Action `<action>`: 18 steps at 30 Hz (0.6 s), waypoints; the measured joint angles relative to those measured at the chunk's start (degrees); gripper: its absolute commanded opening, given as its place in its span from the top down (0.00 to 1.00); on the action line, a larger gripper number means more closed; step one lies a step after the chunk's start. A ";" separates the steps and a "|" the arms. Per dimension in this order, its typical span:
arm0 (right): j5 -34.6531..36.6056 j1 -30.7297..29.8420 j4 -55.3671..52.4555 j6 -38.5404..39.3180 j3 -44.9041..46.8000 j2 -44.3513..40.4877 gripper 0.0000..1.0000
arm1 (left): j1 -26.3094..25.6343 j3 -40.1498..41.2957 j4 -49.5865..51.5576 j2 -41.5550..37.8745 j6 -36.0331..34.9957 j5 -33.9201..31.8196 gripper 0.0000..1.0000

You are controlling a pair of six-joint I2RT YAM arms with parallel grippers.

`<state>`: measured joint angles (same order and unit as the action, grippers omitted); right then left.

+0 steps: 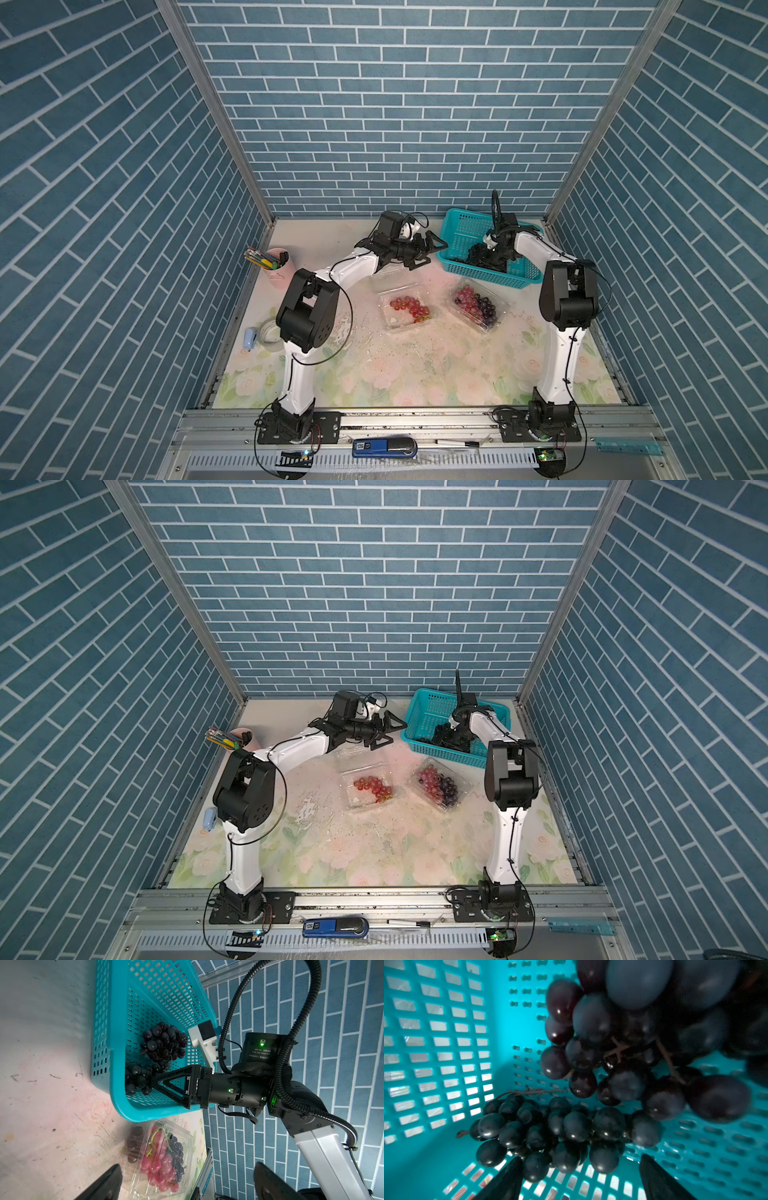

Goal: Pack grapes into containers
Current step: Pick up the grape from the basket.

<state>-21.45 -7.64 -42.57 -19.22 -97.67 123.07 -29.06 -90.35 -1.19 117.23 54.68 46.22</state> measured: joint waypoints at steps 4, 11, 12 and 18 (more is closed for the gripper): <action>-4.68 0.44 1.99 -2.58 -0.17 0.48 0.07 | 0.00 0.42 -0.04 0.00 -0.02 -0.02 0.00; -10.36 0.57 7.06 -9.16 -3.87 5.81 0.02 | 0.09 1.99 -0.22 -0.24 -0.02 0.00 0.00; -10.29 0.57 7.26 -9.53 -4.59 6.32 0.02 | 0.11 2.05 -0.22 -0.24 -0.02 0.00 0.00; -8.24 0.33 7.41 -11.50 -7.56 8.07 0.02 | 0.50 2.21 -0.55 -0.24 0.00 0.02 0.01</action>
<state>-29.69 -7.31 -35.16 -30.72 -105.23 131.13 -28.56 -88.14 -1.74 116.99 54.68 46.24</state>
